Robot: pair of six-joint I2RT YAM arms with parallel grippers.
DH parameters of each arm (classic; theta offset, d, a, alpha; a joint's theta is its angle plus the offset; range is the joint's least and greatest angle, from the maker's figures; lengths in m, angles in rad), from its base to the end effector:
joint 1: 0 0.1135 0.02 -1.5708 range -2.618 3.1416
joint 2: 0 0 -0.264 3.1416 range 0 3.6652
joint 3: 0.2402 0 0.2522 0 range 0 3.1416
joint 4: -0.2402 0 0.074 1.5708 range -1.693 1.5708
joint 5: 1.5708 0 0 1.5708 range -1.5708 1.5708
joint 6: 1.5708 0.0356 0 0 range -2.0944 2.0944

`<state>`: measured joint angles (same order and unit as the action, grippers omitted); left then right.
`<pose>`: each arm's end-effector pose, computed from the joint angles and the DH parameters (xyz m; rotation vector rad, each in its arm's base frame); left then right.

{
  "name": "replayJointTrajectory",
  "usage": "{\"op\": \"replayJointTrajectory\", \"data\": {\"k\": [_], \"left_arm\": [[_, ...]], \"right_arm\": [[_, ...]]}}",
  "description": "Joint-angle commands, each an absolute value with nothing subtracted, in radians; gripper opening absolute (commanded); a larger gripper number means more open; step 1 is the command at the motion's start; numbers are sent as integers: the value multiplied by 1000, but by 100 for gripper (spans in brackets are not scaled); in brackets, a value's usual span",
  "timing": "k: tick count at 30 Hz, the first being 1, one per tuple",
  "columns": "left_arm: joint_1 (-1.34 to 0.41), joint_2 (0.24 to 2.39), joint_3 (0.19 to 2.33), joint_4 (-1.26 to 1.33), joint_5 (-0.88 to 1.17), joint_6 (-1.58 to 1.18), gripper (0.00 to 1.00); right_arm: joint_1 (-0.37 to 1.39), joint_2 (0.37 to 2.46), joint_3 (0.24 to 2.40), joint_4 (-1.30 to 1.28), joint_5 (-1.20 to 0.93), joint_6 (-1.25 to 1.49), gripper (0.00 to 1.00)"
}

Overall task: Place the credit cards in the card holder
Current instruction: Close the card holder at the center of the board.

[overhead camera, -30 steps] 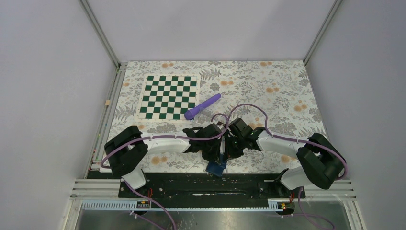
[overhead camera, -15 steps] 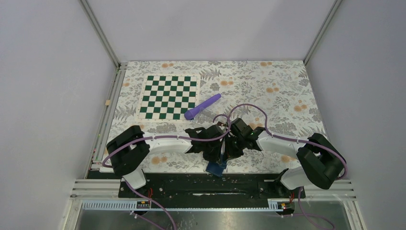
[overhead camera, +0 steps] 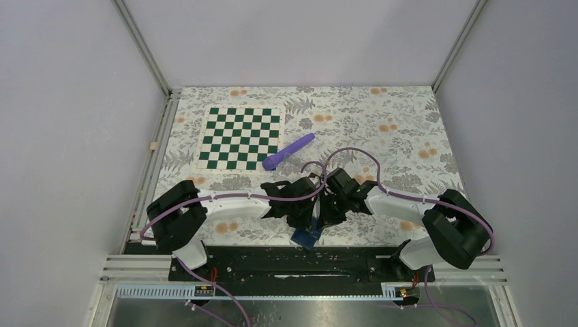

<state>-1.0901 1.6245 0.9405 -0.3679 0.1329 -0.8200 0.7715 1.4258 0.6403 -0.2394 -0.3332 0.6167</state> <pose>0.1420 -0.2825 0.1739 0.4349 2.8256 -0.7292 0.1735 0.1850 0.1519 -0.3483 2.7851 0.8644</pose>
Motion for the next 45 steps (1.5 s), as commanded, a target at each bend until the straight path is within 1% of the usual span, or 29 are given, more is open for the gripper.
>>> {"op": "replayJointTrajectory", "data": {"k": [1,9,19,31,39,42,45], "left_arm": [[-1089,1628,929,-367,99,-813,0],[-1090,1648,894,-353,106,-821,0],[-1089,1654,852,-321,108,-829,0],[-1088,1630,856,-327,93,-825,0],[-1088,1577,890,-338,87,-792,0],[-1088,1570,900,-339,92,-782,0],[-1088,1567,899,-331,92,-779,0]], "right_arm": [[784,1438,647,-270,-304,587,0],[785,1406,639,-252,-325,580,0],[801,1291,583,-189,-347,565,0],[865,1357,610,-181,-355,561,0],[865,1377,667,-249,-240,575,0],[865,1415,697,-280,-189,569,0],[865,1457,709,-291,-196,563,0]]}}
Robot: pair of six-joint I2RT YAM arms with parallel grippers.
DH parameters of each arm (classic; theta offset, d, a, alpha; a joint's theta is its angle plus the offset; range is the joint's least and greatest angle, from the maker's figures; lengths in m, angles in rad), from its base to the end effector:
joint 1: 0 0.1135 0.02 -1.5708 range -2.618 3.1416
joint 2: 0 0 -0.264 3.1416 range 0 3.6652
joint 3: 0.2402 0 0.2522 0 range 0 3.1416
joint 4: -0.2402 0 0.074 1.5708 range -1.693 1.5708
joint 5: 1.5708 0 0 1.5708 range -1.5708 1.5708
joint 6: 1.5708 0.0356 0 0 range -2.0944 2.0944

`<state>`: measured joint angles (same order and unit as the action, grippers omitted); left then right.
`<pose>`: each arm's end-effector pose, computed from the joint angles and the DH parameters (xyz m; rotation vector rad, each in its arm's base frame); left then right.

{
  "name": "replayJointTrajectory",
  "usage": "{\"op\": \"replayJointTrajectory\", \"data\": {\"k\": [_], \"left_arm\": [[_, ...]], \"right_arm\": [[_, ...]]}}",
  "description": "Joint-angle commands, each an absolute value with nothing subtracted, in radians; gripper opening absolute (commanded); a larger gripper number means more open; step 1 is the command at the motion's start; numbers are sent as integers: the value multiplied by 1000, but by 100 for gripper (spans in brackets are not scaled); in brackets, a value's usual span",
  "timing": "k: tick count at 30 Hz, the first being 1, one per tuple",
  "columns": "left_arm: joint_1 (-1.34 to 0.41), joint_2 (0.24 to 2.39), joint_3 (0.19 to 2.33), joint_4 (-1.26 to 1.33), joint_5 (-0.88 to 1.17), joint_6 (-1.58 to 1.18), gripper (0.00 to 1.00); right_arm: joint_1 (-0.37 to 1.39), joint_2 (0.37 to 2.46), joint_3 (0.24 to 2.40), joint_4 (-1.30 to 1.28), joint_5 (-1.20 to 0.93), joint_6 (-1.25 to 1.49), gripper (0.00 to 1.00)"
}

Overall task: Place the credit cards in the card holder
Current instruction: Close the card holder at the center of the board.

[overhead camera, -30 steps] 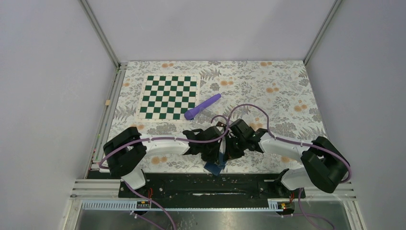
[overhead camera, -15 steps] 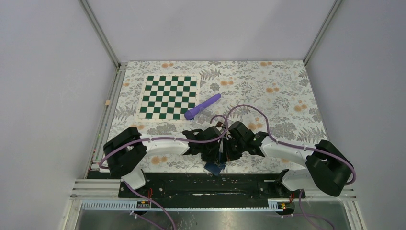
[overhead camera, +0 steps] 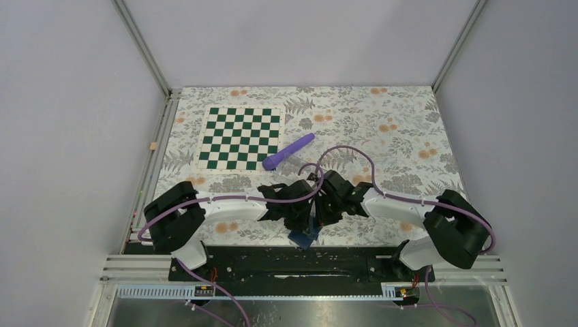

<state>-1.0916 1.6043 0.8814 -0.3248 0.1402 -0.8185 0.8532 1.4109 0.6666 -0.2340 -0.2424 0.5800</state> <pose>0.1370 -0.2745 0.1656 0.4424 2.8250 -0.7407 0.1642 0.2011 0.1623 -0.4738 2.6997 0.8007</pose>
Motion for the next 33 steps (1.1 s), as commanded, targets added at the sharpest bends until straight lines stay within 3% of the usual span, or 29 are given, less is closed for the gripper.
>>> {"op": "replayJointTrajectory", "data": {"k": [1,33], "left_arm": [[-1088,1565,898,-327,93,-779,0],[-1040,1552,839,-250,168,-822,0]], "right_arm": [[865,1467,707,-291,-202,562,0],[865,1476,684,-290,-213,554,0]]}}
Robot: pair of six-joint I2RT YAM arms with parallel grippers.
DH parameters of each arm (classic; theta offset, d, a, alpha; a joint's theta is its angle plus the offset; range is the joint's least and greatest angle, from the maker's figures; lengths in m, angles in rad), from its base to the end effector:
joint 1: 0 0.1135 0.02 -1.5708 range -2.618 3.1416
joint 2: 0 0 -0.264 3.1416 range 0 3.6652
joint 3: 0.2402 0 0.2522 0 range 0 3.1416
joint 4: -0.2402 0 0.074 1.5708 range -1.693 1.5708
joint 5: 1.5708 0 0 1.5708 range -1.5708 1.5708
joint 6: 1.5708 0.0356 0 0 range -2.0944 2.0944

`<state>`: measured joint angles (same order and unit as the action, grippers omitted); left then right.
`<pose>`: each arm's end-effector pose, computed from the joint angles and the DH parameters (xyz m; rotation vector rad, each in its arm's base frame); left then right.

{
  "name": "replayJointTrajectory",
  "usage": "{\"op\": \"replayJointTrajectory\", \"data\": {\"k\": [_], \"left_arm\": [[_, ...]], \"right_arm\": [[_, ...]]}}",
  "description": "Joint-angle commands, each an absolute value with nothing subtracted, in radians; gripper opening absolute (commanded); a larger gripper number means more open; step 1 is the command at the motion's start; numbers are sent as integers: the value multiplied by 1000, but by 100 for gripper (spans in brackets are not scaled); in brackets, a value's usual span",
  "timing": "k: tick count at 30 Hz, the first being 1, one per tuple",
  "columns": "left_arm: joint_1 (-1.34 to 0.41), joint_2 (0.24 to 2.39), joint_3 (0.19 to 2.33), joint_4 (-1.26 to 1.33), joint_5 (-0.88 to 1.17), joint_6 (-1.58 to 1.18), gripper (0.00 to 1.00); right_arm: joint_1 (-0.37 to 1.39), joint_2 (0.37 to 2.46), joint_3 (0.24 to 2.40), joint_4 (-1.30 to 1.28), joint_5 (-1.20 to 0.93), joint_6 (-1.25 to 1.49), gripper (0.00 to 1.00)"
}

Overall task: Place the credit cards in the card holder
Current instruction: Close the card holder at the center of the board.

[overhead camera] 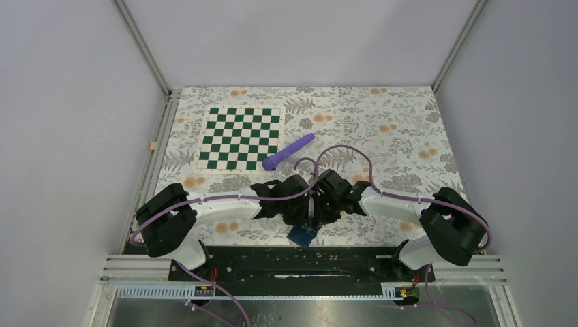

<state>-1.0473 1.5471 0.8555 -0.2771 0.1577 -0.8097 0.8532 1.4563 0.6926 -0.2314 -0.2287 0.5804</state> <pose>0.1464 -0.2648 0.1774 0.3982 2.7593 -0.8248 0.1698 0.2068 0.1585 -0.4667 2.7127 0.7733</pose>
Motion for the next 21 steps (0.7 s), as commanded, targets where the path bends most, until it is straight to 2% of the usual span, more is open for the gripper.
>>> {"op": "replayJointTrajectory", "data": {"k": [1,21], "left_arm": [[-1040,1556,837,-251,166,-824,0],[-1040,1593,787,-278,115,-804,0]], "right_arm": [[865,1476,684,-290,-213,554,0],[865,1429,667,-267,-242,548,0]]}}
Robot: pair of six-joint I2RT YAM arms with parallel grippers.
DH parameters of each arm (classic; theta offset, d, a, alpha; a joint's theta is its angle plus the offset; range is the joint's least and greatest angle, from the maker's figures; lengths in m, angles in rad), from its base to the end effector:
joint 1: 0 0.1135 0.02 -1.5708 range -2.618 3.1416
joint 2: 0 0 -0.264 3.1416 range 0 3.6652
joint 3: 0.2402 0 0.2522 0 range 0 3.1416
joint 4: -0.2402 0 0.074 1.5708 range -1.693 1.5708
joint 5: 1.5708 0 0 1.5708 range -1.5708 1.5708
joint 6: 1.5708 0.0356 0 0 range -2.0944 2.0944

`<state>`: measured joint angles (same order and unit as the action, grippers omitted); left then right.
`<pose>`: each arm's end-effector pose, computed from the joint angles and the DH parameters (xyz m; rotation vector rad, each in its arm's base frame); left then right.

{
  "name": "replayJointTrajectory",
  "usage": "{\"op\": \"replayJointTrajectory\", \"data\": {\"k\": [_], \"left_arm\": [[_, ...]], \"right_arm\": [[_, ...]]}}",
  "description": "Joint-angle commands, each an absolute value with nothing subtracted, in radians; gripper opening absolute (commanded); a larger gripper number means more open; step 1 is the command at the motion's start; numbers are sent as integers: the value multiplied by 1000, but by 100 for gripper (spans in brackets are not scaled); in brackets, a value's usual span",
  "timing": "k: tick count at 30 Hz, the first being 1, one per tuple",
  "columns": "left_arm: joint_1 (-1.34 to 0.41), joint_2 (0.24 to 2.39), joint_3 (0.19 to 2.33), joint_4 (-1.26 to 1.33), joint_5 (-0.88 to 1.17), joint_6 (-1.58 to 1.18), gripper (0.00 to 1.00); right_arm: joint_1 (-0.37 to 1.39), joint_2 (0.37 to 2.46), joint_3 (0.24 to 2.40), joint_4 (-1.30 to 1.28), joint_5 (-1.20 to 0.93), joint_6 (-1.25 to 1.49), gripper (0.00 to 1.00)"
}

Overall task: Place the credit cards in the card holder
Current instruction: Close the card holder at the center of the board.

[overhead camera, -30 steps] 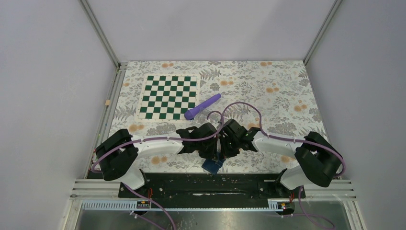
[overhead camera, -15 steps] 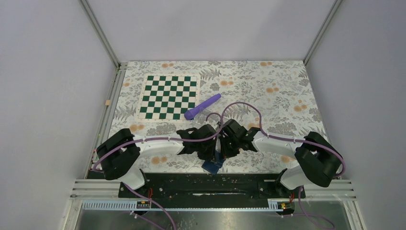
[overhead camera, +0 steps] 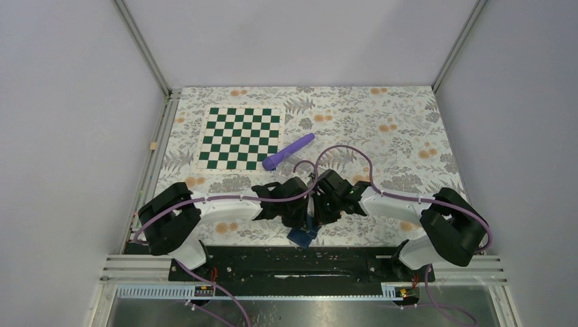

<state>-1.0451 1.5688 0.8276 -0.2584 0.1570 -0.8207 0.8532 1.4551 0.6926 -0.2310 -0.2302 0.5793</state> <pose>0.1456 -0.2620 0.1645 0.3800 2.7914 -0.7963 0.1697 0.2068 0.1589 -0.4689 2.7111 0.7759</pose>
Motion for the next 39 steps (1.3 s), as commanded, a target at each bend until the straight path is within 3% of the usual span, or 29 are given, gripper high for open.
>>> {"op": "replayJointTrajectory", "data": {"k": [1,12,25,32,35,39], "left_arm": [[-1040,1595,780,-274,115,-804,0],[-1041,1593,772,-270,111,-794,0],[-1040,1470,818,-293,132,-760,0],[-1040,1457,815,-292,147,-743,1],[-1040,1465,827,-293,150,-742,5],[-1040,1441,828,-314,118,-745,25]], "right_arm": [[865,1404,654,-252,-251,547,0],[878,1325,585,-127,-360,545,0],[880,1323,679,-214,-185,588,0],[881,1427,719,-197,-234,572,0],[880,1481,732,-193,-253,567,0],[881,1515,736,-207,-247,566,0]]}}
